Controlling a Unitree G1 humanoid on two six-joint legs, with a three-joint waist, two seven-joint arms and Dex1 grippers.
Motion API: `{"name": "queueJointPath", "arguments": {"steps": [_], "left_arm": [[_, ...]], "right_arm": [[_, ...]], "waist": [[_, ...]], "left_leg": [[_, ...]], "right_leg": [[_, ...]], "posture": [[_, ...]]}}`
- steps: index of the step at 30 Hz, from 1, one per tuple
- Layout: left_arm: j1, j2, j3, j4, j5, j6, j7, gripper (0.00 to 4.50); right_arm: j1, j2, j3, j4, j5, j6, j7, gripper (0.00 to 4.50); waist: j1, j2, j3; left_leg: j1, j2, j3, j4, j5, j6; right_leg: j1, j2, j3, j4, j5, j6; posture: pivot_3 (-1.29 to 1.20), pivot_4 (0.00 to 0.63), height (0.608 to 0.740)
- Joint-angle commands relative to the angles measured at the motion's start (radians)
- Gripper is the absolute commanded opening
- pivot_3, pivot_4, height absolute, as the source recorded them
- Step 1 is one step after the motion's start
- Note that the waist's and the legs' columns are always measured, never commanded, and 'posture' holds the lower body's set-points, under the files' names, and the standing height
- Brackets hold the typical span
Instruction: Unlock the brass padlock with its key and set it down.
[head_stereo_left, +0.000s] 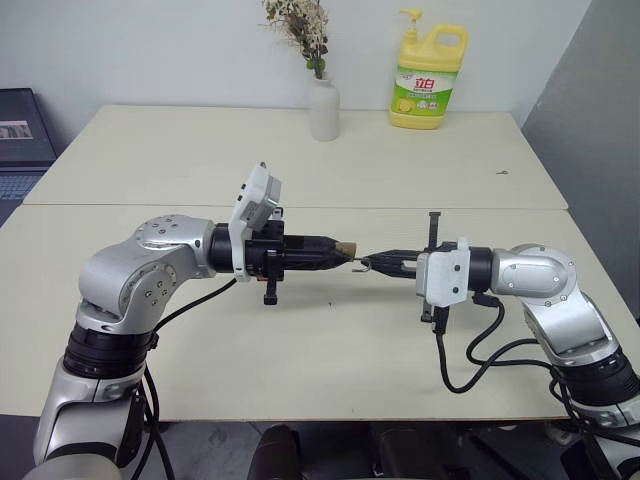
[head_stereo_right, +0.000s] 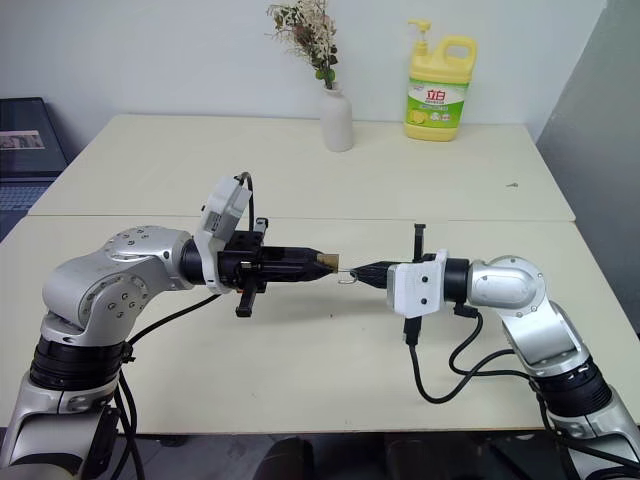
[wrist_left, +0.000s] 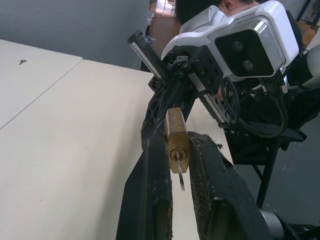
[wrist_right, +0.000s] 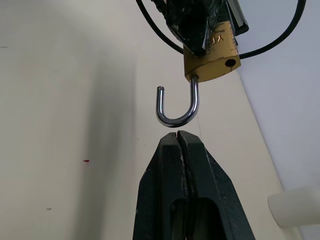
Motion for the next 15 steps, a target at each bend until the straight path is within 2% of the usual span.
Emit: {"name": "queueJointPath", "arguments": {"steps": [1, 7, 9, 12, 15], "left_arm": [[-0.013, 0.008, 0.026, -0.029, -0.017, 0.0, -0.001, 0.16], [-0.001, 0.0, 0.021, -0.005, 0.012, -0.012, 0.03, 0.16], [0.018, 0.004, 0.012, 0.0, 0.033, -0.021, 0.037, 0.16], [0.038, 0.002, 0.008, 0.0, 0.044, -0.022, 0.044, 0.16], [0.051, -0.008, 0.002, 0.005, 0.063, -0.028, 0.054, 0.16]], "right_arm": [[-0.001, -0.012, -0.021, -0.019, 0.021, -0.005, 0.007, 0.0], [0.055, -0.082, -0.04, -0.048, 0.032, 0.067, 0.041, 0.0], [0.097, -0.114, -0.084, -0.091, 0.093, 0.156, 0.041, 0.0], [0.127, -0.133, -0.142, -0.154, 0.175, 0.272, 0.024, 0.58], [0.139, -0.148, -0.177, -0.213, 0.239, 0.368, 0.018, 1.63]], "waist": [[0.0, 0.0, 0.0], [0.001, 0.0, 0.0], [0.003, 0.0, 0.0], [0.001, 0.0, 0.0], [0.0, 0.0, 0.0]], "left_leg": [[0.0, 0.0, 0.0, 0.0, 0.0, 0.0], [0.0, 0.0, 0.0, 0.0, 0.0, 0.0], [0.0, 0.0, 0.0, 0.0, 0.0, 0.0], [0.0, 0.0, 0.0, 0.0, 0.0, 0.0], [0.0, 0.0, 0.0, 0.0, 0.0, 0.0]], "right_leg": [[0.0, 0.0, 0.0, 0.0, 0.0, 0.0], [0.0, 0.0, 0.0, 0.0, 0.0, 0.0], [0.0, 0.0, 0.0, 0.0, 0.0, 0.0], [0.0, 0.0, 0.0, 0.0, 0.0, 0.0], [0.0, 0.0, 0.0, 0.0, 0.0, 0.0]], "posture": [[0.0, 0.15, 0.74], [0.0, 0.15, 0.74], [0.0, 0.15, 0.74], [0.0, 0.15, 0.74], [0.0, 0.15, 0.74]]}}
